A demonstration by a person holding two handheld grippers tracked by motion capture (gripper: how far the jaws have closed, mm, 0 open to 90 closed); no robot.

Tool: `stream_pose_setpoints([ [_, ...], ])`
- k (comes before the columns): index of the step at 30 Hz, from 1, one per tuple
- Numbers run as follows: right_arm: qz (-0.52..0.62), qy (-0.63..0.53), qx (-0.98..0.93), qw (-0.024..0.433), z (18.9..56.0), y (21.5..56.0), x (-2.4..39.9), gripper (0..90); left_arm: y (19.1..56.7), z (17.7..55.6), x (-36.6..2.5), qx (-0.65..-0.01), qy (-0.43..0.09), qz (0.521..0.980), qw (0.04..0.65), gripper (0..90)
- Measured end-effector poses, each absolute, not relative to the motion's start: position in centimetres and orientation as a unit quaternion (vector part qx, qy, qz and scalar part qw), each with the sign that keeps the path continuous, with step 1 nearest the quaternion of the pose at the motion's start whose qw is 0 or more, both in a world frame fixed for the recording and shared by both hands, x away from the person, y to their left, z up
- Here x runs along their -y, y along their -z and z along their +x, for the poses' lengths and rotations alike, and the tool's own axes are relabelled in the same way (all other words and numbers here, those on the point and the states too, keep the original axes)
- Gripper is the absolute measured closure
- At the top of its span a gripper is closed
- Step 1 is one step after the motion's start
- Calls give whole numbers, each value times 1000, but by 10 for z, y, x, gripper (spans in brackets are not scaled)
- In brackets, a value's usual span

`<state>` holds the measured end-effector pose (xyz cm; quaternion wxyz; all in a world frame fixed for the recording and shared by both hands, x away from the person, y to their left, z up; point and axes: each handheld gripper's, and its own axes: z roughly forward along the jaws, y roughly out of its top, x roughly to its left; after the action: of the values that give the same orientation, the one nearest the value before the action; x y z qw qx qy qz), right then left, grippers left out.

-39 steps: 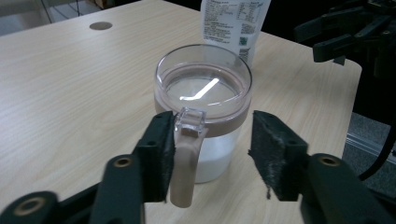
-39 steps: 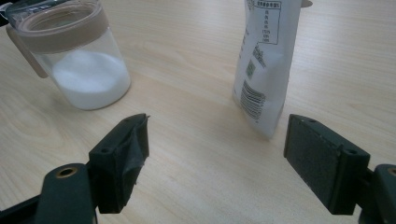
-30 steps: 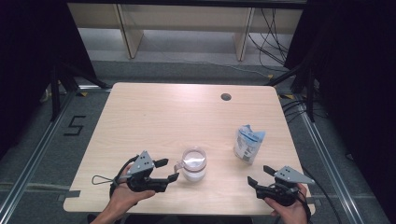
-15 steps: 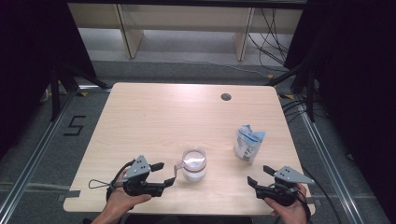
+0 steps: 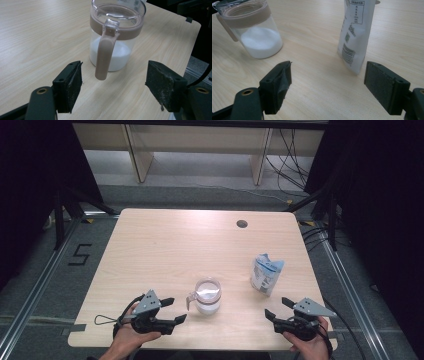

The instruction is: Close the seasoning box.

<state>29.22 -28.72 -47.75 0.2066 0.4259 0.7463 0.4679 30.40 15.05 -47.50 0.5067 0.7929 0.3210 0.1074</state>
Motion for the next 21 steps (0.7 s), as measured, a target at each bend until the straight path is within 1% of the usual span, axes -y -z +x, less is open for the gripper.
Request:
stream_pose_setpoints([
  [15,422,-468,-749,204,292,478,286,228,482,301,-153,-318,-107,805,489,242],
  [19,416,-464,-754,210,293,478,287,228,484,300,-152,-322,-106,807,484,230],
  [20,415,-464,-755,207,293,478,286,227,484,301,-152,-313,-108,812,481,229],
  [21,418,-466,-753,202,293,479,285,226,485,300,-152,-317,-107,810,481,228],
])
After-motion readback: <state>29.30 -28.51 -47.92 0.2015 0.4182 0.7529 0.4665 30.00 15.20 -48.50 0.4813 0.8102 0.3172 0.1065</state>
